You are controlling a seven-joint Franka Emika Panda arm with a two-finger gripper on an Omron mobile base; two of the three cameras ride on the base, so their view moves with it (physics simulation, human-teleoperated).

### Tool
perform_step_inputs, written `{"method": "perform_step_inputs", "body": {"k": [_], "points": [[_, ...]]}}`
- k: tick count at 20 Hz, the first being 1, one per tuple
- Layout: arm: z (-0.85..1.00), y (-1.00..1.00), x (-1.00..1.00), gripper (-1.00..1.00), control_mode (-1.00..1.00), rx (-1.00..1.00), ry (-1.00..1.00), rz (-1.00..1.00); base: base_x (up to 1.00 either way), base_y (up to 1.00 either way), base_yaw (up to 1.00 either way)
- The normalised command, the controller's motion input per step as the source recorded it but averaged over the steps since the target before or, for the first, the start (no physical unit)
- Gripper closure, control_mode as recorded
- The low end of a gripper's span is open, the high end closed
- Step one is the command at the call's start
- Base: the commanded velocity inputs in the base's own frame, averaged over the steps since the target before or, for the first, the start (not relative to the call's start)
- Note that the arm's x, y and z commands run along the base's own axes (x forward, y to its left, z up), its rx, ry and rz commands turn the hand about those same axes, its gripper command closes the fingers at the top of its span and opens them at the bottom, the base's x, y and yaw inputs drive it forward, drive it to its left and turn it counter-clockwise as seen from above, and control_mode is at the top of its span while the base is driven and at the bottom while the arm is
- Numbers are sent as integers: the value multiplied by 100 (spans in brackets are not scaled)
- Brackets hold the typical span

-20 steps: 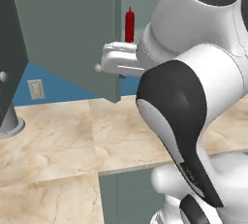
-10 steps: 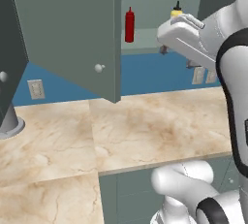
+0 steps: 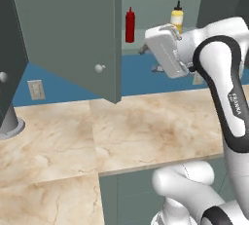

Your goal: Move the ketchup and mustard from the cabinet to the dining counter.

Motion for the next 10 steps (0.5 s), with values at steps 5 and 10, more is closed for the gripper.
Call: {"method": "perform_step_inputs", "body": {"k": [5, 10], "points": [[0, 98, 39, -100, -100, 10, 16, 34, 0, 0, 0], [7, 100, -9, -100, -100, 2, 6, 33, 0, 0, 0]]}}
